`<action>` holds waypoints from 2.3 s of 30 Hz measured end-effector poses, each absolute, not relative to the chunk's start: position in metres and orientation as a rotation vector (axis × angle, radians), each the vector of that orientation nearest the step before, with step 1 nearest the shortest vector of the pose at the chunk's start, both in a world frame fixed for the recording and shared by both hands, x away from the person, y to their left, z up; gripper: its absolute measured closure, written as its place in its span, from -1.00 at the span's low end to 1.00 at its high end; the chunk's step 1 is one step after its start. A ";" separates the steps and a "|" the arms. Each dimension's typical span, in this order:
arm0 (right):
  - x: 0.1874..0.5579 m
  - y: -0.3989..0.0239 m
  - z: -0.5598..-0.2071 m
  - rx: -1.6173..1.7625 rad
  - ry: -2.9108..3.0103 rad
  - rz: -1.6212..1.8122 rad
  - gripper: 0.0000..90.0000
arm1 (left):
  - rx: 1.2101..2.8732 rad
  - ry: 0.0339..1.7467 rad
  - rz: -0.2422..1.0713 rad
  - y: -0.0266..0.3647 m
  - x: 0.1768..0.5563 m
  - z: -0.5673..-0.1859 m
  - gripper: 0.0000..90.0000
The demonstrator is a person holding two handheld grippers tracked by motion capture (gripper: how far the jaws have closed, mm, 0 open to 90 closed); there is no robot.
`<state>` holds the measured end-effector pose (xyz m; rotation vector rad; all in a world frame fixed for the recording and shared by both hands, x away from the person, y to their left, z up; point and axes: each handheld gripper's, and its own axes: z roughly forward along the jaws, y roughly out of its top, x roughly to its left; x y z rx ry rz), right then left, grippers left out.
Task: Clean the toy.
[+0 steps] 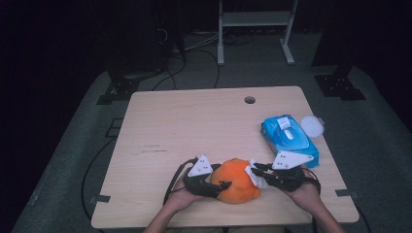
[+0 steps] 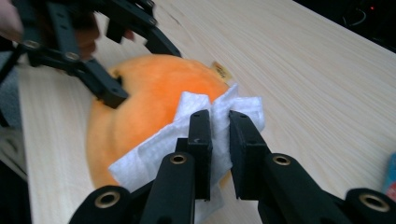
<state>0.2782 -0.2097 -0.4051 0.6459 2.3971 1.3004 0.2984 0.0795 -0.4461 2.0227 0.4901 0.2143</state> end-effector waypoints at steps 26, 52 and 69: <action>0.260 -0.176 -0.412 0.471 2.447 1.140 0.74 | 1.890 0.524 0.313 0.090 0.300 -0.439 -0.59; 0.264 -0.179 -0.413 0.579 2.422 1.186 0.75 | 1.981 0.590 0.256 0.089 0.312 -0.458 -0.32; 0.279 -0.201 -0.413 0.723 2.401 1.287 0.75 | 2.007 0.506 0.289 0.086 0.307 -0.459 -0.30</action>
